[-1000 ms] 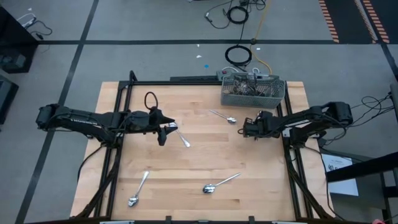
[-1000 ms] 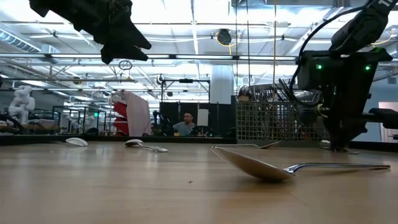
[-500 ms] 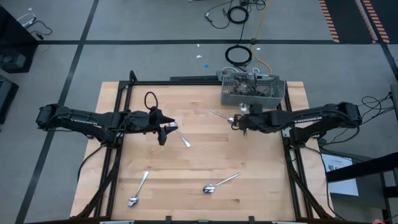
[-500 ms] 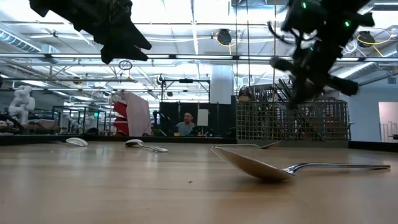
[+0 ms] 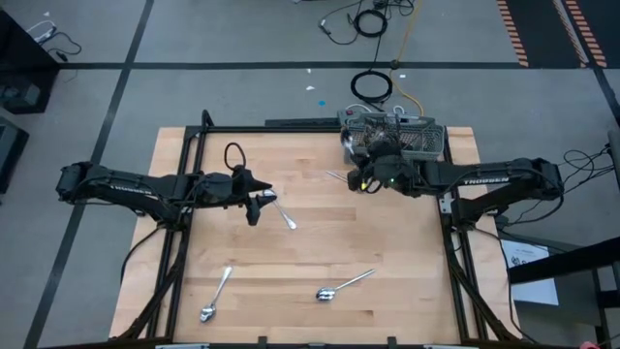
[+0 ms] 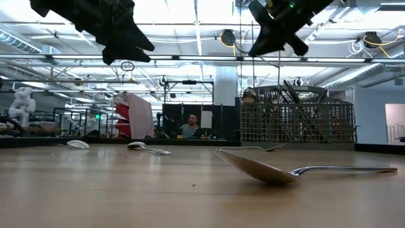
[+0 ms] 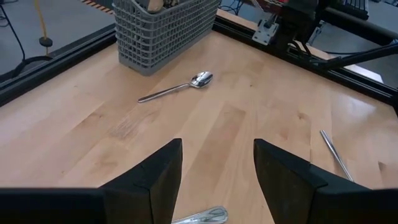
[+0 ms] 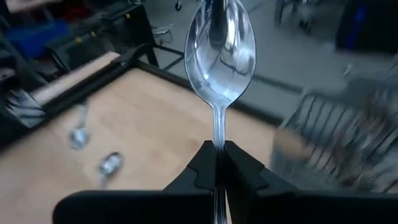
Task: Sort silverware
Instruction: Put the silver spoon into the gray utensil holder
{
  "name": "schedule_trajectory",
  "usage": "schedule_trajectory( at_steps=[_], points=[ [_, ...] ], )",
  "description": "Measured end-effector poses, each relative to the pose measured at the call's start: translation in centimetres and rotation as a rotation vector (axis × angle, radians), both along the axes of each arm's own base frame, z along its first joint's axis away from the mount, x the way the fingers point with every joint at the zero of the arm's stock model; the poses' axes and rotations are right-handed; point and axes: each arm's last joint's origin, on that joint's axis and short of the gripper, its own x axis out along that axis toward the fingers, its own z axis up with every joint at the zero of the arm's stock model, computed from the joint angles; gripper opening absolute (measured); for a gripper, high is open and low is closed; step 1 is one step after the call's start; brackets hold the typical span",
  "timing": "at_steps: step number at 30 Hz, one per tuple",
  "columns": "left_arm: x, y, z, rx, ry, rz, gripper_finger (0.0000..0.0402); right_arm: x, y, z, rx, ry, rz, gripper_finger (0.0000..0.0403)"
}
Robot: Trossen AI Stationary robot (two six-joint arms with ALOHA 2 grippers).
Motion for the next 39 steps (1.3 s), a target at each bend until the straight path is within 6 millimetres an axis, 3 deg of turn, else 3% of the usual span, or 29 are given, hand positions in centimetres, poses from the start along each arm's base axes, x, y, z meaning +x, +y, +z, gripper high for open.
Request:
schedule_trajectory(
  at_steps=[6, 16, 26, 33, 39],
  points=[
    [0.0, 0.0, 0.0, 0.005, -0.001, 0.010, 0.0205, -0.1, -2.1, 1.2, -0.194, 0.150, 0.026, 0.0004],
    [0.0, 0.1, 0.1, 0.010, -0.009, 0.021, 0.0205, -0.1, -6.4, 2.8, -0.368, 0.012, -0.096, 0.0004],
    [0.0, 0.1, 0.1, 0.011, -0.008, 0.023, 0.0205, 3.0, -9.6, -0.4, -0.636, -0.028, -0.160, 0.0004],
    [0.0, 0.1, 0.1, -0.005, -0.012, 0.030, 0.0205, 3.9, -11.9, -3.7, -0.579, 0.049, -0.190, 0.0004],
    [0.0, 0.1, 0.0, -0.012, -0.005, 0.035, 0.0205, 3.8, -12.5, -4.4, -0.554, 0.071, -0.202, 0.0004]
  ],
)
